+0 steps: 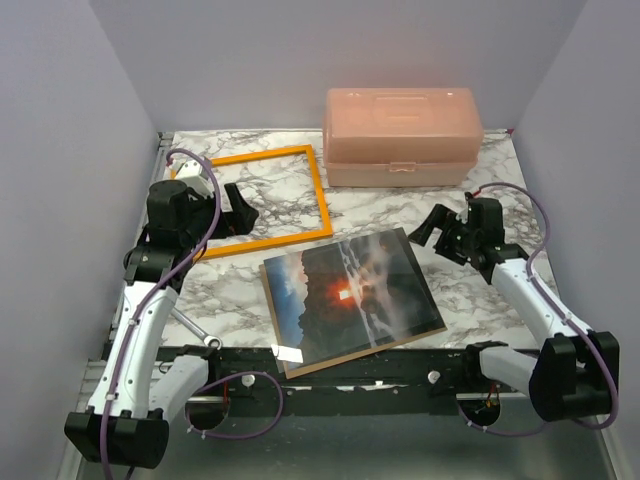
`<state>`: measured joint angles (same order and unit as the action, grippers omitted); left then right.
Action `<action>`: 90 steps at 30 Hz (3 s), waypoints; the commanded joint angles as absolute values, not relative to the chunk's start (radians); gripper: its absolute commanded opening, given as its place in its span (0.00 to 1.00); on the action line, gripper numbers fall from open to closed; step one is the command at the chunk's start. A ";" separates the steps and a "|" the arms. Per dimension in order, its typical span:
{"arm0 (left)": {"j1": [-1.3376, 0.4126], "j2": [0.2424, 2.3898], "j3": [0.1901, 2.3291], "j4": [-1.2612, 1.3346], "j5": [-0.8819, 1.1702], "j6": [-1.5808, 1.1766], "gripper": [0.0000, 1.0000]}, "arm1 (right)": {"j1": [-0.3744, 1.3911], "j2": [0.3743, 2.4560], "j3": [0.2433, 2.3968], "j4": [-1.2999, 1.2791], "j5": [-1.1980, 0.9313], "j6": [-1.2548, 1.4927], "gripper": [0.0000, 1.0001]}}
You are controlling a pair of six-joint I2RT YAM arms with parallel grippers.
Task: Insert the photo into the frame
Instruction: Move the distractor to the corner of the board.
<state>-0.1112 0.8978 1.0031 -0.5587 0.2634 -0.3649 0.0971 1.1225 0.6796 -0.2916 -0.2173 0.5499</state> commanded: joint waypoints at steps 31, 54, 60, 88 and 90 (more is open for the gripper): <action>-0.106 1.139 1.067 -0.381 0.083 -0.281 0.98 | 0.625 2.043 1.772 -0.373 -0.090 0.523 1.00; -0.114 1.114 1.037 -0.372 0.054 -0.250 0.98 | 0.650 2.537 2.398 -0.388 0.409 0.499 1.00; -0.114 1.117 1.037 -0.374 0.048 -0.249 0.99 | 0.646 2.507 2.330 -0.390 0.560 0.458 1.00; -0.120 1.131 1.044 -0.376 0.056 -0.245 0.99 | 0.579 2.329 2.086 -0.298 0.178 0.429 1.00; -0.120 1.133 1.046 -0.375 0.060 -0.244 0.99 | 0.596 2.345 2.115 -0.276 0.129 0.413 0.99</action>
<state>-0.1135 1.1263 1.0401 -0.3832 0.0380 -0.2562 0.5465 2.3764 2.1017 -0.3634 0.2878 0.4553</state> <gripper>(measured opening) 0.984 0.998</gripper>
